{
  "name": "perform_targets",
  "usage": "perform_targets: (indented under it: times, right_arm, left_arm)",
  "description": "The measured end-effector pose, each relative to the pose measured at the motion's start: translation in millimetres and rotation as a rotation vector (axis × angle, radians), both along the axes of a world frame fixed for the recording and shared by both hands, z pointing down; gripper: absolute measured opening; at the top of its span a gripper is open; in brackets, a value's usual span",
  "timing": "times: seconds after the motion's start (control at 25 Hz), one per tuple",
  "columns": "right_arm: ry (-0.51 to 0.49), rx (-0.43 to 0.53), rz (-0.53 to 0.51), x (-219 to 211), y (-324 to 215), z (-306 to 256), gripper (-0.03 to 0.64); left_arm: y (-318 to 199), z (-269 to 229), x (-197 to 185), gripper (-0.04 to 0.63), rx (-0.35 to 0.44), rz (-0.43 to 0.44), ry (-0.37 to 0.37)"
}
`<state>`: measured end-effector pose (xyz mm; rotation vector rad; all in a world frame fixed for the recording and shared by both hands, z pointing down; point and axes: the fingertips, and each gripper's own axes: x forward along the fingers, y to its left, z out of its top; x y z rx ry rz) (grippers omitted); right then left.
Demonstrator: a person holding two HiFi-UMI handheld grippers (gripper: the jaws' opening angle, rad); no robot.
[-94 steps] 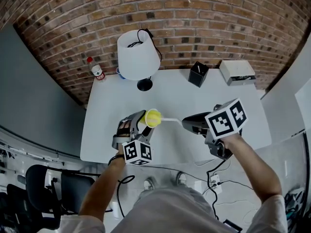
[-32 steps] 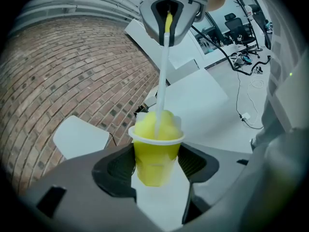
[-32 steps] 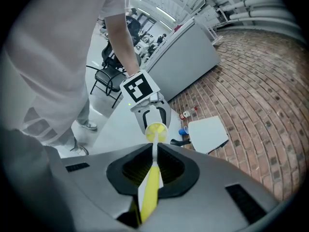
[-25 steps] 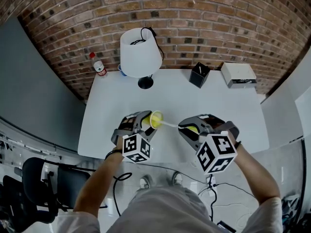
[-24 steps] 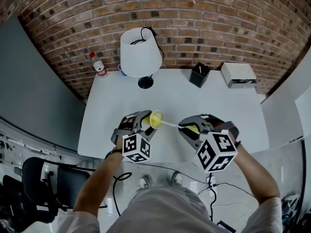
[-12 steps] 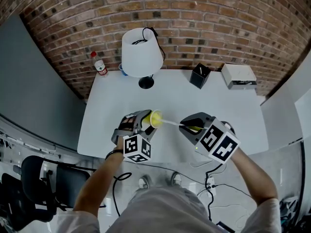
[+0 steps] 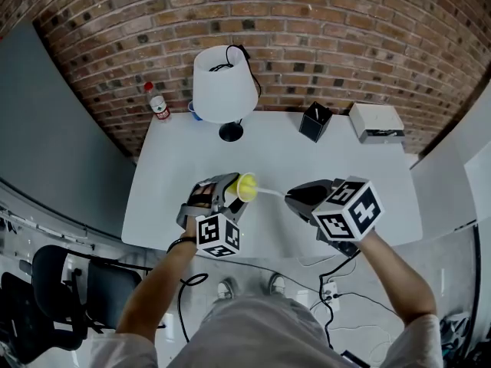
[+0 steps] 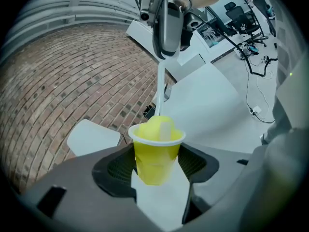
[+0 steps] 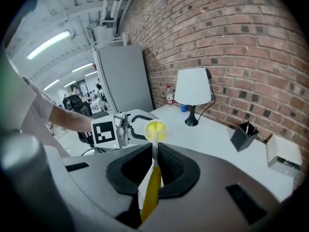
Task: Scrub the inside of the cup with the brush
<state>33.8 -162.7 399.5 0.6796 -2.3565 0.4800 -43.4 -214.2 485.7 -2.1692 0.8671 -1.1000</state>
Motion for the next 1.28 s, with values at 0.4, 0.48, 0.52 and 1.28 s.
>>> perform_targets:
  times: [0.4, 0.48, 0.52, 1.28]
  right_arm:
    - [-0.226, -0.286, 0.173, 5.9, -3.1, 6.2, 0.034]
    - [-0.251, -0.313, 0.188, 6.9, -3.6, 5.7, 0.034]
    - [-0.251, -0.314, 0.19, 7.2, -3.6, 5.1, 0.034]
    - [-0.215, -0.251, 0.172, 23.5, 3.0, -5.6, 0.026]
  left_arm:
    - [-0.4, -1.0, 0.3, 0.285, 0.039, 0.005, -0.023]
    - [-0.5, -1.7, 0.6, 0.285, 0.047, 0.01, -0.028]
    - [-0.5, -1.8, 0.5, 0.285, 0.049, 0.013, -0.03]
    - [-9.2, 12.9, -28.3, 0.285, 0.014, -0.05, -0.044]
